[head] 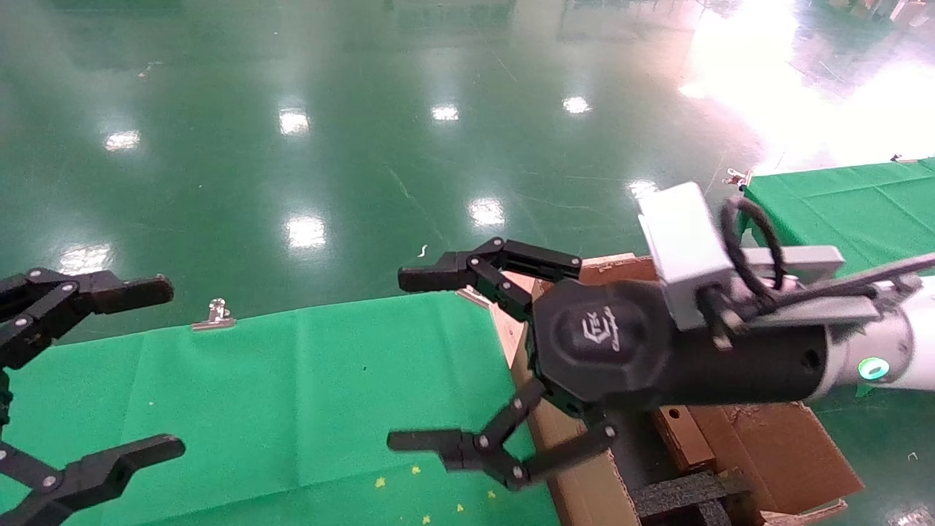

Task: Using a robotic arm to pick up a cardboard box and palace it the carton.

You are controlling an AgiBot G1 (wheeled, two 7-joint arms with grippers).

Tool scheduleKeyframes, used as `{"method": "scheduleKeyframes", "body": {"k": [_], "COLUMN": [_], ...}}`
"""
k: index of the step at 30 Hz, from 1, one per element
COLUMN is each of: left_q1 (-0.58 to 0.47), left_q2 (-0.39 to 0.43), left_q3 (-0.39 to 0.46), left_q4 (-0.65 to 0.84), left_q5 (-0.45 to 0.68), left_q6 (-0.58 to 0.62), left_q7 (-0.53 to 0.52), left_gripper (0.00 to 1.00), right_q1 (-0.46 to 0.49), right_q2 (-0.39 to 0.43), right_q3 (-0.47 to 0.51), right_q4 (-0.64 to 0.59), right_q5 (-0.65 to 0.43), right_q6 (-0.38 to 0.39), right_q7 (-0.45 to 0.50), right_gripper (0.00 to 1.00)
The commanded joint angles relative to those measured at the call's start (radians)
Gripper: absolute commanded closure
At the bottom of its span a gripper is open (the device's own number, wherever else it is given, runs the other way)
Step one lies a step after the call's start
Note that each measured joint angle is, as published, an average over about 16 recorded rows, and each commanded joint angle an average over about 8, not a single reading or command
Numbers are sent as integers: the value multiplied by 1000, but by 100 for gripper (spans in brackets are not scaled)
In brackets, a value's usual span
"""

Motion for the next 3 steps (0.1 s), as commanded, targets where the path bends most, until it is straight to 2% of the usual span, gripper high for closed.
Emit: {"method": "scheduleKeyframes", "body": {"k": [1, 3], "left_q1": [0, 0], "left_q2": [0, 0], "left_q3": [0, 0], "left_q4": [0, 0], "left_q5": [0, 0], "left_q6": [0, 0], "left_q7": [0, 0], "left_gripper": [0, 0], "right_q1": [-24, -31], "right_q2": [-7, -9], "right_q3": [42, 55], "right_q4": [13, 17], "right_q5": [3, 3], "right_q6": [-23, -30], "right_q7": [-13, -17], "right_gripper": [0, 0]}}
